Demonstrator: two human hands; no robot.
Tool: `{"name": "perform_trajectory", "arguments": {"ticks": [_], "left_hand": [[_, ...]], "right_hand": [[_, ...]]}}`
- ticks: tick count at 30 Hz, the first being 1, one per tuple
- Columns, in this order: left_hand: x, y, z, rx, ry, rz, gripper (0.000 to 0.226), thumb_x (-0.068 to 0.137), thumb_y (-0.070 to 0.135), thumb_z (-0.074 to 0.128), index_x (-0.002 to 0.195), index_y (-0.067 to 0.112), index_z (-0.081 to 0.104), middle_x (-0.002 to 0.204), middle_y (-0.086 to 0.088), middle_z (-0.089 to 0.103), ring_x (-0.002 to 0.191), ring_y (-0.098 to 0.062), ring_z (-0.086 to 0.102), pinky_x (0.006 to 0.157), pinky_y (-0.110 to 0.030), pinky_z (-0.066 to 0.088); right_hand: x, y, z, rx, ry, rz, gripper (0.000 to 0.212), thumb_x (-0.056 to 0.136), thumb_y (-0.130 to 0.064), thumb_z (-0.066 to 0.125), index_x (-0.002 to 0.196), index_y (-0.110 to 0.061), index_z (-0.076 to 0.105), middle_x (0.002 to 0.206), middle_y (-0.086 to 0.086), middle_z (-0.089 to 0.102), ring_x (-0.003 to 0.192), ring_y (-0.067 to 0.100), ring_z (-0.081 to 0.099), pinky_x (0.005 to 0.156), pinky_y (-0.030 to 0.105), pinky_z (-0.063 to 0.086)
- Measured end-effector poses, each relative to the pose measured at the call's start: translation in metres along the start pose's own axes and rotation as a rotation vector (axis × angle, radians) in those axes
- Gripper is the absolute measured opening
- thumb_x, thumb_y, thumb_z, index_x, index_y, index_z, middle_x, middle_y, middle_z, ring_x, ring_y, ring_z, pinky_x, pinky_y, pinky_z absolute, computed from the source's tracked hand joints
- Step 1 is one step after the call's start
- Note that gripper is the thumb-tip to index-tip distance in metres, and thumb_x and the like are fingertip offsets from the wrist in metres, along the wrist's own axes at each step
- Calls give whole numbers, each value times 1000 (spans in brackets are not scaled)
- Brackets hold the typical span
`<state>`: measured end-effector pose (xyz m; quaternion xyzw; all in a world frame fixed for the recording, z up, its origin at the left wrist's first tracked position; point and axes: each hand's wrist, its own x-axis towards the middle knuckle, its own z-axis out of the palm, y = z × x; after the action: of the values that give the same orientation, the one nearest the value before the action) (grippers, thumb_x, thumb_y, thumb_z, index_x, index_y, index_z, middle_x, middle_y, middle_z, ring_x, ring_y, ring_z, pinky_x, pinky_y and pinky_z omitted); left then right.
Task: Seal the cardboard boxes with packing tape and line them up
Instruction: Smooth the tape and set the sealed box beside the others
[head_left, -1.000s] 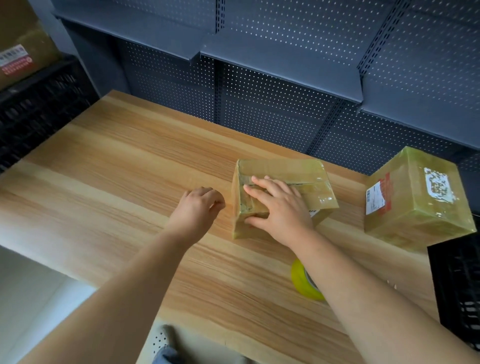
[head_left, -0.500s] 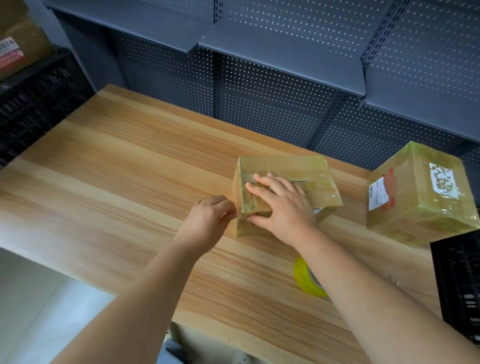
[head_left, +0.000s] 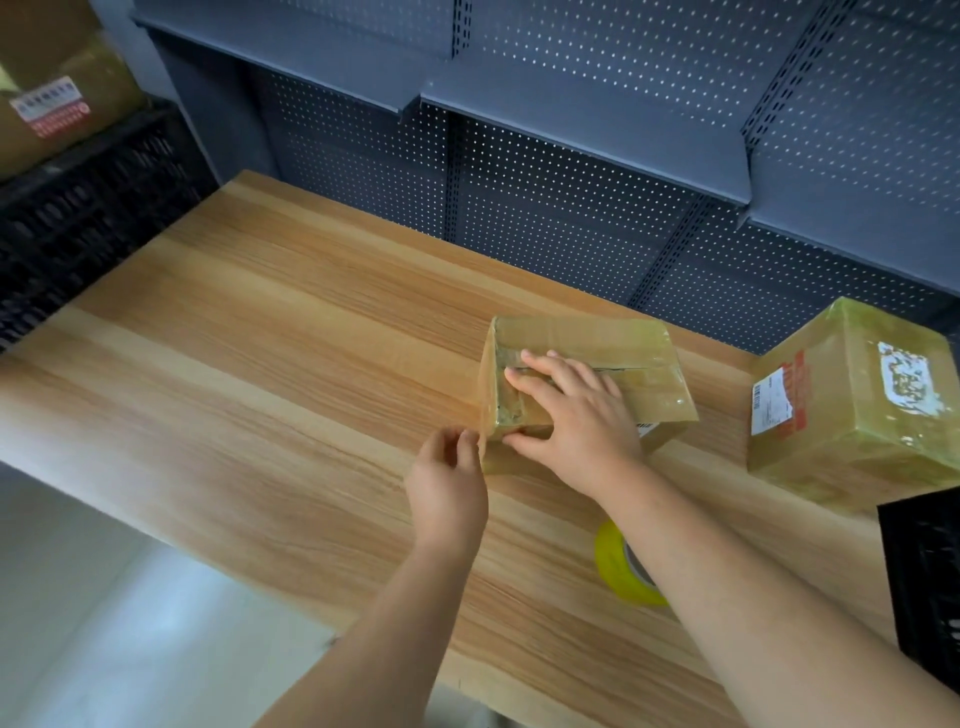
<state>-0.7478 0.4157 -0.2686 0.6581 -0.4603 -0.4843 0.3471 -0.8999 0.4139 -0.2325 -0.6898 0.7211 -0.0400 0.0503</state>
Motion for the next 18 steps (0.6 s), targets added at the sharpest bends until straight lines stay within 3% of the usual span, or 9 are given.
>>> {"name": "perform_trajectory", "arguments": {"ticks": [3, 4, 6, 8, 10, 13, 16, 18], "left_hand": [[-26, -3, 1, 83, -52, 154, 25, 100, 22, 51, 119, 25, 67, 106, 17, 67, 87, 10, 59, 74, 3, 38], [-30, -4, 4, 122, -56, 196, 30, 101, 22, 50, 127, 22, 63, 113, 12, 67, 95, 7, 60, 81, 1, 38], [-32, -4, 10, 204, -52, 278, 35, 102, 22, 45, 136, 18, 55, 121, 2, 66, 109, -12, 62, 92, -17, 45], [-27, 0, 15, 236, -71, 329, 33, 103, 22, 40, 133, 16, 53, 116, 0, 66, 106, -19, 62, 90, -29, 47], [-18, 6, 15, 254, -107, 351, 29, 104, 21, 38, 127, 14, 55, 105, -2, 67, 99, -22, 63, 80, -26, 45], [-2, 10, 8, 339, -198, 361, 36, 104, 20, 38, 137, 14, 50, 114, -7, 67, 105, -26, 62, 74, -17, 35], [9, 11, 1, 446, -341, 335, 45, 105, 29, 38, 148, 15, 39, 131, -10, 61, 117, -27, 57, 75, -12, 32], [17, 12, 0, 518, -412, 293, 51, 104, 36, 36, 150, 14, 34, 140, -12, 55, 125, -29, 52, 86, -20, 36]], "right_hand": [[0, 0, 0, -8, 1, 1, 73, 83, -67, 55, 148, -47, 28, 159, -21, 20, 147, 9, 14, 116, 37, 17], [-1, -1, -1, -8, 0, 1, 72, 83, -66, 55, 148, -47, 28, 158, -21, 20, 147, 9, 14, 116, 37, 17], [-1, -1, -1, -11, 1, 0, 72, 84, -65, 55, 148, -47, 28, 159, -21, 19, 147, 9, 14, 117, 37, 16], [-1, -1, -1, -6, -3, -1, 71, 85, -64, 55, 149, -47, 27, 159, -21, 18, 147, 9, 12, 117, 37, 14], [-2, 0, 0, 0, -16, -3, 72, 87, -62, 55, 150, -48, 23, 160, -21, 15, 148, 9, 10, 118, 37, 12], [0, 2, 0, -9, -34, 1, 75, 90, -58, 55, 152, -48, 15, 162, -19, 9, 149, 11, 5, 119, 37, 9], [0, 2, -2, -19, -58, 1, 75, 93, -58, 51, 153, -46, 9, 163, -18, 3, 150, 12, 2, 120, 38, 6], [0, 3, -5, -31, -83, -14, 74, 95, -61, 43, 154, -42, 4, 163, -17, -3, 150, 12, -1, 120, 39, 4]]}}
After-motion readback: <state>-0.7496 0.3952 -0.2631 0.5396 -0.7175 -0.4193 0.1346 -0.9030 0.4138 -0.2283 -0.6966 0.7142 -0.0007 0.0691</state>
